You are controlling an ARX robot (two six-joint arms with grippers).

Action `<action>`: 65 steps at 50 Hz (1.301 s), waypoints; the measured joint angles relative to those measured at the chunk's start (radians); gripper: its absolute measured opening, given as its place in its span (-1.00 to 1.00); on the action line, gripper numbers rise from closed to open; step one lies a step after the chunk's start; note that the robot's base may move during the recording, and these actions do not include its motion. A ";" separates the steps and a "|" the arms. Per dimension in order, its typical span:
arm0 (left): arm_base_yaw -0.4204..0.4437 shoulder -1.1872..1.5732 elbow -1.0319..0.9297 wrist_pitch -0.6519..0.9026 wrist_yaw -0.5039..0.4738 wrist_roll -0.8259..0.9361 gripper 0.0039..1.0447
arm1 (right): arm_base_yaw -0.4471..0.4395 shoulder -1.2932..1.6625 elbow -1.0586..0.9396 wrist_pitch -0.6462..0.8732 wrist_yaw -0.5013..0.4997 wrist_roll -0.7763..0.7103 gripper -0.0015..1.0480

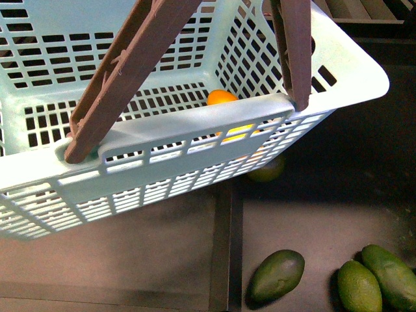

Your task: Pick mango and avocado into basket

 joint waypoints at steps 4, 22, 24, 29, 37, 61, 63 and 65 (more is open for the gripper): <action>0.000 0.000 0.000 0.000 0.000 0.000 -0.92 | 0.006 0.004 0.000 -0.005 0.000 0.006 0.48; 0.000 0.000 0.000 0.000 0.000 0.000 -0.92 | 0.003 -0.008 -0.038 0.014 -0.009 0.013 0.04; 0.000 0.000 0.000 0.000 0.000 0.000 -0.92 | 0.000 -0.016 -0.055 0.021 -0.014 0.011 0.04; 0.000 0.000 0.000 0.000 0.000 0.000 -0.92 | -0.006 -0.044 -0.092 0.036 -0.020 0.002 0.04; 0.000 0.000 0.000 0.000 0.000 0.000 -0.92 | -0.018 -0.164 -0.189 0.087 -0.048 -0.038 0.04; 0.000 0.000 0.000 0.000 0.000 0.000 -0.92 | 0.269 -1.241 -0.647 0.016 -0.103 -0.457 0.03; 0.000 0.000 0.000 0.000 0.000 0.000 -0.92 | 0.336 -1.255 -0.623 0.014 -0.083 -0.457 0.03; 0.000 0.000 0.000 0.000 0.000 0.000 -0.92 | 0.364 -1.255 -0.612 0.014 -0.074 -0.456 0.03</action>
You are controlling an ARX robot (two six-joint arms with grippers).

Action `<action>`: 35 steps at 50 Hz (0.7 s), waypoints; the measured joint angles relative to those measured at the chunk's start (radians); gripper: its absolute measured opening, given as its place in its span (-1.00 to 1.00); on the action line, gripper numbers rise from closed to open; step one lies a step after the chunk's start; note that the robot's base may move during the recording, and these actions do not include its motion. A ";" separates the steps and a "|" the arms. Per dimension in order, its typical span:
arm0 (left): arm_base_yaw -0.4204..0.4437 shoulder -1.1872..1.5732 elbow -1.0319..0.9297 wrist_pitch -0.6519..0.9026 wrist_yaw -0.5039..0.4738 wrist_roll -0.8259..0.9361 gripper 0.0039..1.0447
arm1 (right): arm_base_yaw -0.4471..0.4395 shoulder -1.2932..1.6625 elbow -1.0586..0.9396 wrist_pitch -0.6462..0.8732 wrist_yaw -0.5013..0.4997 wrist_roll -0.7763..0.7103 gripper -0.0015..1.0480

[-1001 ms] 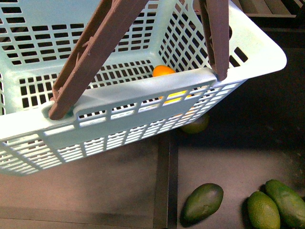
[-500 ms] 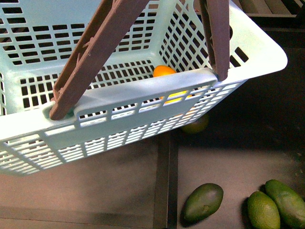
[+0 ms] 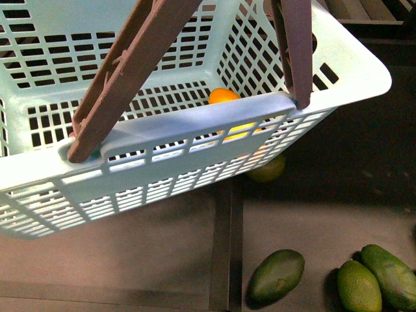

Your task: Pick mango and avocado into basket

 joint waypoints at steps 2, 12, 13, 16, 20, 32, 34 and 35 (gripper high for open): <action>0.000 0.000 0.000 0.000 0.000 0.000 -0.92 | 0.040 0.008 0.016 0.002 0.008 0.002 0.03; 0.000 0.000 0.000 0.000 0.000 0.000 -0.92 | 0.224 0.112 0.109 0.033 0.047 0.024 0.03; 0.000 0.000 0.000 0.000 0.000 0.000 -0.92 | 0.234 0.121 0.117 0.035 0.050 0.025 0.03; 0.000 0.000 0.000 0.000 0.000 0.000 -0.92 | 0.280 0.165 0.152 0.050 0.065 0.026 0.03; 0.000 0.000 0.000 0.000 0.000 0.000 -0.92 | 0.326 0.216 0.197 0.060 0.079 0.031 0.03; 0.000 0.000 0.000 0.000 0.000 0.000 -0.92 | 0.432 0.330 0.324 0.059 0.078 0.061 0.03; 0.000 0.000 0.000 0.000 0.000 0.000 -0.92 | 0.442 0.340 0.337 0.056 0.079 0.063 0.03; 0.000 0.000 0.000 0.000 0.000 0.000 -0.92 | 0.452 0.349 0.350 0.054 0.079 0.064 0.03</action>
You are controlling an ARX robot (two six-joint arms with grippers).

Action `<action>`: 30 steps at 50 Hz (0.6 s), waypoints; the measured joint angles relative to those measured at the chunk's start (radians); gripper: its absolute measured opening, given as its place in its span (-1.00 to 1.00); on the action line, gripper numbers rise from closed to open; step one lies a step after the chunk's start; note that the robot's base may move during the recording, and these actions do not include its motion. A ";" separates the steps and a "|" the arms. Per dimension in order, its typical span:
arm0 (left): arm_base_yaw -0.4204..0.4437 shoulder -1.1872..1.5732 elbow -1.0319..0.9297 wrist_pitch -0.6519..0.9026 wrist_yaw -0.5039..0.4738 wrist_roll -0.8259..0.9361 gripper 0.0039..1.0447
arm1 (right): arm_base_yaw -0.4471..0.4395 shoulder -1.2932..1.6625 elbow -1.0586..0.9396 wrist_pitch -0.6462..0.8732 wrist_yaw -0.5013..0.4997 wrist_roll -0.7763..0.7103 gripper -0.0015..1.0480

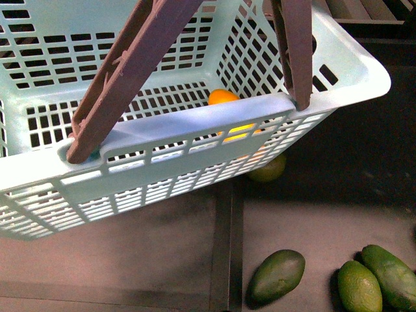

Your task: Pick mango and avocado into basket

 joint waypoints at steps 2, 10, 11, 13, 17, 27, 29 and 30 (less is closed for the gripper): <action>0.000 0.000 0.000 0.000 0.000 0.000 -0.92 | 0.014 0.013 0.018 -0.004 0.000 0.004 0.03; 0.000 0.000 0.000 0.000 0.000 0.000 -0.92 | 0.066 0.061 0.069 -0.016 -0.001 0.013 0.03; 0.000 0.000 0.000 0.000 0.000 0.000 -0.92 | 0.072 0.066 0.072 -0.018 -0.001 0.016 0.03; 0.000 0.000 0.000 0.000 -0.002 0.000 -0.92 | 0.084 0.078 0.078 -0.023 -0.001 0.021 0.03; 0.000 0.000 0.000 0.000 -0.005 -0.001 -0.92 | 0.092 0.089 0.081 -0.026 -0.001 0.033 0.03; 0.002 0.000 0.000 0.000 -0.008 0.001 -0.92 | 0.097 0.095 0.083 -0.027 0.001 0.045 0.49; 0.002 0.000 0.000 0.000 -0.008 0.000 -0.92 | 0.096 0.095 0.083 -0.027 0.003 0.047 0.62; 0.002 0.000 0.000 0.000 -0.007 0.000 -0.92 | 0.096 0.095 0.083 -0.027 0.005 0.048 0.69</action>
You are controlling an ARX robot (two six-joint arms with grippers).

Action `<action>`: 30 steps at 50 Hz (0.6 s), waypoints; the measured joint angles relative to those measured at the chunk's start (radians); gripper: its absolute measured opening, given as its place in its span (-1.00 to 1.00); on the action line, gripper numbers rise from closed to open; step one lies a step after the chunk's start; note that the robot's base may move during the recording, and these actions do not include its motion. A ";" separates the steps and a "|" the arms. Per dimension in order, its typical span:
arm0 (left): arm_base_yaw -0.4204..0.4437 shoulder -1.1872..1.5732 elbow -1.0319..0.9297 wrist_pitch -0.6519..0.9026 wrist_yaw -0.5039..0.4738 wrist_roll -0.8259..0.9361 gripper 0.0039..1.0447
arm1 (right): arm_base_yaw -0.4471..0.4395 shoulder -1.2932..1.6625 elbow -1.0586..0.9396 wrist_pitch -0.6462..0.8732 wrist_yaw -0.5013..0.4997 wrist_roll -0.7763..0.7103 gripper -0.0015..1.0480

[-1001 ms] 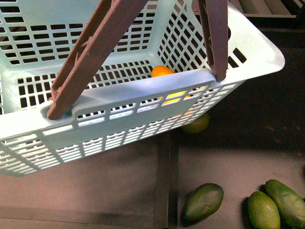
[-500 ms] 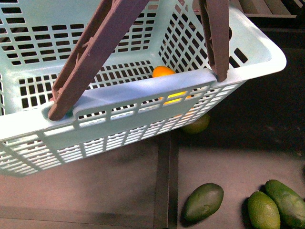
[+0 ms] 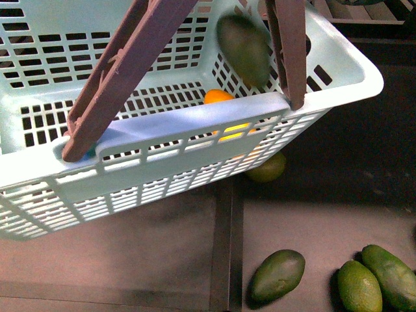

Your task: Pick mango and avocado into basket

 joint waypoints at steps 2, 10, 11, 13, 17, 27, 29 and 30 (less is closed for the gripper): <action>0.000 0.000 0.000 0.000 0.000 0.000 -0.92 | -0.002 -0.001 0.000 0.000 0.003 0.003 0.84; 0.000 0.000 0.000 0.000 0.004 -0.003 -0.92 | -0.030 -0.050 -0.022 -0.010 0.051 0.018 0.83; 0.000 0.000 0.000 0.000 0.005 -0.003 -0.92 | -0.037 -0.064 -0.030 -0.015 0.067 0.019 0.83; 0.000 0.000 0.000 0.000 0.003 -0.004 -0.92 | -0.053 -0.094 -0.048 -0.030 0.102 0.023 0.83; 0.000 0.000 0.000 0.000 0.003 -0.001 -0.92 | -0.109 -0.178 -0.113 -0.071 0.201 0.040 0.83; -0.005 0.000 0.000 0.000 0.014 -0.005 -0.92 | -0.178 -0.250 -0.367 0.399 0.230 -0.222 0.41; -0.003 0.000 0.000 0.000 0.017 -0.007 -0.92 | -0.208 -0.297 -0.457 0.499 0.205 -0.306 0.24; -0.001 0.000 0.000 0.000 0.016 -0.008 -0.92 | -0.221 -0.319 -0.488 0.524 0.197 -0.326 0.18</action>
